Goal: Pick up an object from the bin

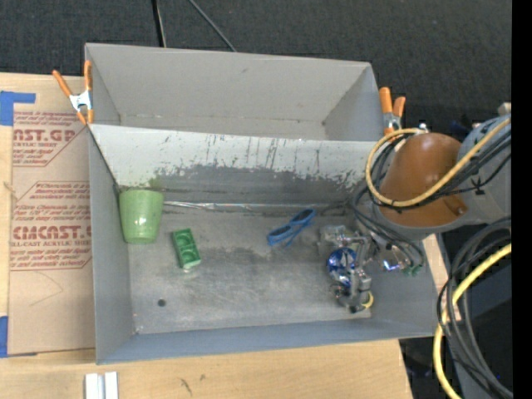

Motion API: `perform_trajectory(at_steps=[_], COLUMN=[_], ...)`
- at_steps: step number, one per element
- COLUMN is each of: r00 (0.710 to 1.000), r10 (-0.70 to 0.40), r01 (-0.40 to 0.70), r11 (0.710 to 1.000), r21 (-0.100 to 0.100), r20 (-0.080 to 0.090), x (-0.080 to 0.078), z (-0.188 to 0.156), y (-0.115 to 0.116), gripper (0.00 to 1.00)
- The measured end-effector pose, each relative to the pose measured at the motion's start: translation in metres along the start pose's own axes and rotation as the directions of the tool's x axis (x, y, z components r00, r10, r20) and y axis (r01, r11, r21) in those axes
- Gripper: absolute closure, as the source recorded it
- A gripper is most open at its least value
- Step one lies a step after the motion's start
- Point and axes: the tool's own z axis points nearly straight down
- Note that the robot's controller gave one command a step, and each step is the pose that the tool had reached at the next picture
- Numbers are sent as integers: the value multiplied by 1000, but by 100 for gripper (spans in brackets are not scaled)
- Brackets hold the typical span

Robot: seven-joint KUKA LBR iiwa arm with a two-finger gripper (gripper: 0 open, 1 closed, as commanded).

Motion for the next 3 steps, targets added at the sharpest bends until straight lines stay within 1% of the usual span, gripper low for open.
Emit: perform_trajectory(at_steps=[1, 2, 3], r00=[917, 917, 754], r10=[-398, -398, -657], r01=[398, 398, 657], r11=[917, 917, 753], r21=[21, 20, 30], r20=[16, 16, -7], x=[33, 32, 42], z=[-3, -3, -162], y=[-12, -12, -10], gripper=[0, 100, 100])
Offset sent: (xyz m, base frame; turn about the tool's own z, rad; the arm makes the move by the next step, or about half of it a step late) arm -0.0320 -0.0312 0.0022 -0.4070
